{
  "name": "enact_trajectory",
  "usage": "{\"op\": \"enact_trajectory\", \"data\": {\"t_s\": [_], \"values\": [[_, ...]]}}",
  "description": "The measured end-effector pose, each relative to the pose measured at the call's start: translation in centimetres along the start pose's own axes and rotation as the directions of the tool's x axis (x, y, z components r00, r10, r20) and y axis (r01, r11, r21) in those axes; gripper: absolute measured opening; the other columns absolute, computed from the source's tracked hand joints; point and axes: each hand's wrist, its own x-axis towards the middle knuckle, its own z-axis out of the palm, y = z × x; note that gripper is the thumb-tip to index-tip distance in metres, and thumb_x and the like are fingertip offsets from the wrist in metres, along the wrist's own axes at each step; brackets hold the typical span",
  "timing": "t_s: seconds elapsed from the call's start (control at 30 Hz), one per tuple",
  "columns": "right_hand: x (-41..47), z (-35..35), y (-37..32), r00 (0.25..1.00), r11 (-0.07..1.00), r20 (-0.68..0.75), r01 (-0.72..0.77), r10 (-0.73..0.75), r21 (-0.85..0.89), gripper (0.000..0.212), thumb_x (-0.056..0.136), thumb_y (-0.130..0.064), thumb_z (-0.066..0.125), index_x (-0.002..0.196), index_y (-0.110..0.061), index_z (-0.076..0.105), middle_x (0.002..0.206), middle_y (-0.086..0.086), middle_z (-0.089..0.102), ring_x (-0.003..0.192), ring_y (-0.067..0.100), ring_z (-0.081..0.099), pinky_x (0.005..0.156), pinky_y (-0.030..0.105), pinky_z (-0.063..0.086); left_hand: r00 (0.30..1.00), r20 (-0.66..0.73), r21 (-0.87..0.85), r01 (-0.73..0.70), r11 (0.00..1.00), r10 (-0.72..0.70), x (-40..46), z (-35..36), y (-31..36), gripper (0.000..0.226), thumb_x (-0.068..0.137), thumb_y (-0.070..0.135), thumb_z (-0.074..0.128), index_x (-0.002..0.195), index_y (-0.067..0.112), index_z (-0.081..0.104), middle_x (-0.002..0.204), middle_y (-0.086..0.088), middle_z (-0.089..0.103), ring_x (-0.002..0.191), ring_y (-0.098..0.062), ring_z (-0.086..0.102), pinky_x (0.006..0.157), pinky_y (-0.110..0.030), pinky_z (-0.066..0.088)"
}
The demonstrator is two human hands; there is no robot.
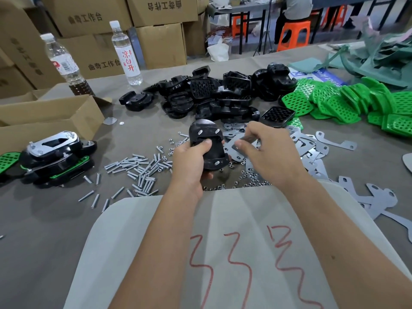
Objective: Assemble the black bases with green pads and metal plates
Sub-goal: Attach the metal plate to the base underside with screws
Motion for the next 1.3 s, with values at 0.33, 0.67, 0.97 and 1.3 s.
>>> {"op": "enact_trajectory", "data": {"t_s": [0.33,0.67,0.97,1.3], "values": [[0.1,0.4,-0.7,0.997,0.942,0.04,-0.082,0.073,0.327,0.024,0.09,0.0,0.062,0.076,-0.002,0.042,0.073,-0.003,0.07,0.042,0.008,0.055,0.044,0.025,0.042,0.998,-0.066,-0.026,-0.019,1.0,0.017,0.4,-0.5,0.1,0.029,0.099,0.014,0.058,0.126,0.005,0.063,0.103,-0.01,0.08,0.096,-0.043,0.075,0.038,-0.015,0.03],[0.5,0.0,-0.3,0.975,0.606,0.17,-0.22,0.141,0.764,0.009,0.095,-0.008,0.073,0.102,-0.014,0.069,0.073,0.007,0.074,0.049,0.02,0.051,0.044,0.02,0.039,0.992,-0.097,0.109,-0.069,0.992,0.079,0.6,-0.5,-0.4,0.018,0.095,0.018,0.066,0.08,0.025,0.072,0.079,-0.003,0.076,0.068,-0.028,0.068,0.038,-0.019,0.035],[-0.1,2.0,-1.4,0.943,0.543,0.139,-0.291,0.303,0.788,0.007,0.088,-0.01,0.082,0.091,-0.006,0.077,0.082,0.013,0.079,0.065,0.018,0.065,0.054,0.021,0.049,0.978,0.008,0.262,-0.205,0.943,0.21,0.3,0.3,-1.1,0.014,0.089,0.026,0.062,0.088,0.027,0.075,0.092,-0.012,0.077,0.077,-0.028,0.069,0.054,-0.035,0.049],[-0.3,2.7,-1.2,0.936,0.615,0.133,-0.318,0.327,0.721,0.01,0.086,-0.011,0.084,0.09,-0.01,0.075,0.074,0.006,0.077,0.054,0.01,0.06,0.052,0.021,0.05,0.97,-0.002,0.28,-0.232,0.931,0.243,0.3,0.4,-1.1,0.012,0.085,0.028,0.064,0.083,0.03,0.075,0.079,-0.007,0.073,0.077,-0.029,0.065,0.064,-0.046,0.052]]}}
